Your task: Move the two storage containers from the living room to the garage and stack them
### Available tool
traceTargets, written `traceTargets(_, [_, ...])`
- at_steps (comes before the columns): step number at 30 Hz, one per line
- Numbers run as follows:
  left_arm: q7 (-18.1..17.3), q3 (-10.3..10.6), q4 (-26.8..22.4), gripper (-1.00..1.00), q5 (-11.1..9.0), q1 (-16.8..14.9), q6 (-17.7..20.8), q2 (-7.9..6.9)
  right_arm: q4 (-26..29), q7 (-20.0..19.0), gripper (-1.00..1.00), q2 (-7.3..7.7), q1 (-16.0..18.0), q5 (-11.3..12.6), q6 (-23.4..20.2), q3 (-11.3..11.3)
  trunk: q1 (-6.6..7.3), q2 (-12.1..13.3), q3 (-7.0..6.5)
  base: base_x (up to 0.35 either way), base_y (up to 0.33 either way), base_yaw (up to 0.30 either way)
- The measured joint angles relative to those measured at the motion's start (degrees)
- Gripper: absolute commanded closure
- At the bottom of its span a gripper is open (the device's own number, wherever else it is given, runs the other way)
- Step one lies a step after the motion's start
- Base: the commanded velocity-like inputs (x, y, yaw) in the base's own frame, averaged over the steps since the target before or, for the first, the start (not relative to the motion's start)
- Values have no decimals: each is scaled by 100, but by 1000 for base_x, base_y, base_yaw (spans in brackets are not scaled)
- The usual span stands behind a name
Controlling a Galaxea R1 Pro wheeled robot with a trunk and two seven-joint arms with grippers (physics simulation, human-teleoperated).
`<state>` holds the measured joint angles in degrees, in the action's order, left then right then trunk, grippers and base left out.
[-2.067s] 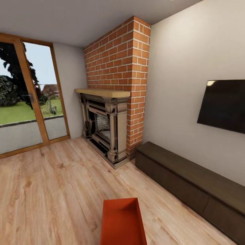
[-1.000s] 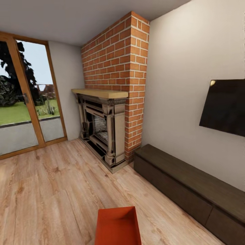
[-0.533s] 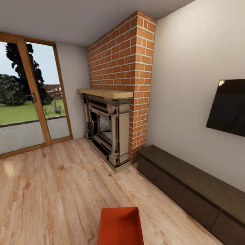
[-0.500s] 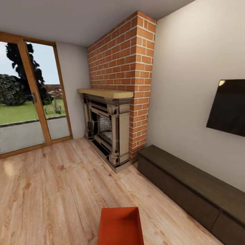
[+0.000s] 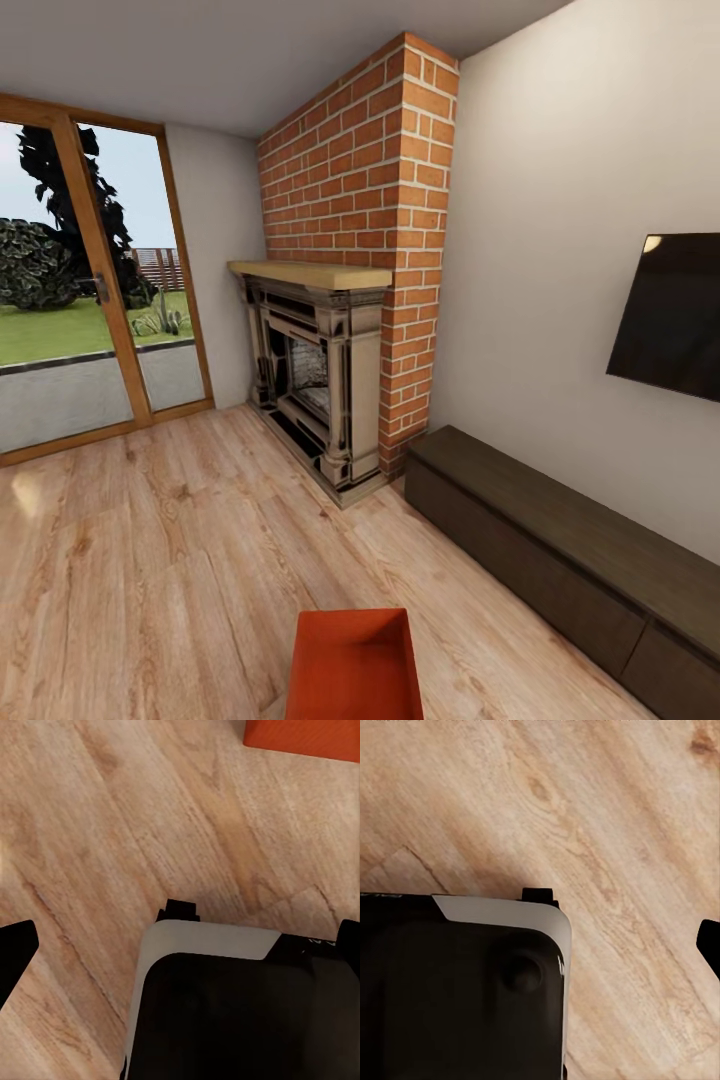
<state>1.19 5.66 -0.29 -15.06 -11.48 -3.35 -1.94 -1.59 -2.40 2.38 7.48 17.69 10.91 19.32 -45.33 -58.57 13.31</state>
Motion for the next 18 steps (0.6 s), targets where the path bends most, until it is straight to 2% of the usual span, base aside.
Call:
traceTargets(10, [0, 0, 0, -100, 5, 0, 0, 4, 0, -7, -100, 3, 0, 0, -9, 13, 0, 0, 0, 9, 0, 0])
traceTargets(18, [0, 0, 0, -100, -4, 0, 0, 0, 0, -7, -100, 9, 0, 0, 9, 13, 2, -1, 0, 188, 0, 0])
